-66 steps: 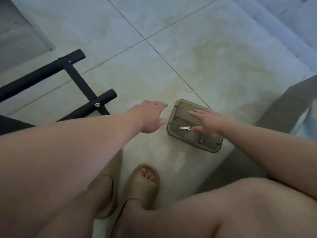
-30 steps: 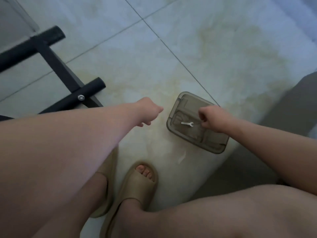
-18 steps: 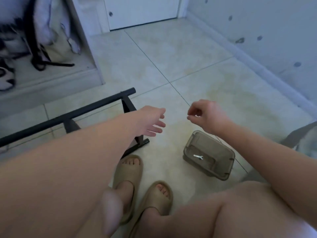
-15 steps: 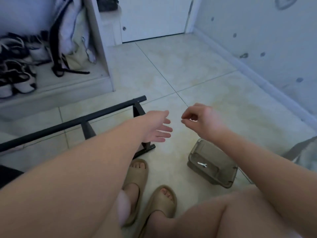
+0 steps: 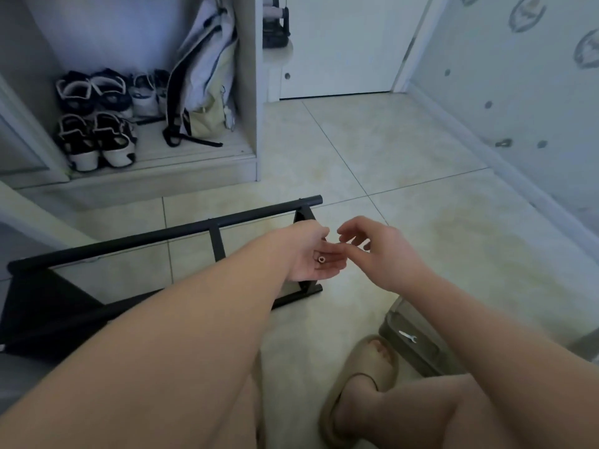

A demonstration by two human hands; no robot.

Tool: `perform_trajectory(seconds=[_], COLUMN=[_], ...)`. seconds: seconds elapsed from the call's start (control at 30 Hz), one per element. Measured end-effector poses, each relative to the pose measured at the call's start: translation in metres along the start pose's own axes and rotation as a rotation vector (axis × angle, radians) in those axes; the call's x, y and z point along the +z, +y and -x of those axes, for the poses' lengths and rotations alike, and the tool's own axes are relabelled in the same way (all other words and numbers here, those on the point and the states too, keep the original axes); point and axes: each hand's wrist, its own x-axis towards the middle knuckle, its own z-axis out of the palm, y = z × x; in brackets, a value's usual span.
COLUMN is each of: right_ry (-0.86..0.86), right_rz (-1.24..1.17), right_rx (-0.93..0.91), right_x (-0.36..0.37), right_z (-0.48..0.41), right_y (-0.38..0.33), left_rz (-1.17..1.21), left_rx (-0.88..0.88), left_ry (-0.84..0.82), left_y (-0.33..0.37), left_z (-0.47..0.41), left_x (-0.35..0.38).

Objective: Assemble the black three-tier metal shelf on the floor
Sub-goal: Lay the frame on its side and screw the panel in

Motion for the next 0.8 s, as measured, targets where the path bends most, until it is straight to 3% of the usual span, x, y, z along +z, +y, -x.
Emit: perform_trajectory(seconds=[0.1,0.2,0.33,0.4,0.47,0.8], right_ry=[-0.071,-0.174,-0.344,-0.382,-0.424,-0.474], right_rz=[0.045,0.11,0.357,0.447,0.475,0.295], right_rx=[0.096,0.163,0.132,0.116,0.125,0.128], right_x=[0.013,0.027,0.049,0.057,0.06,0.056], right_z=[-0.018,-0.042,-0.074,-0.085,-0.094,-0.094], right_y=[0.019,0.034,0.055,0.066,0.077,0.097], left_rz=[-0.088,-0.319,-1.003,-1.403,-1.632,-1.814], left_rx=[0.008,0.022,0.074,0.126,0.113,0.021], left_ry=[0.085,0.214,0.346,0.341,0.301,0.106], left_y=[0.007,0.012,0.017,0.017,0.015,0.014], left_z=[-0.018,-0.036,-0.054,-0.06,-0.068,-0.079], left_x=[-0.011,-0.026,-0.045,-0.048,-0.05,-0.049])
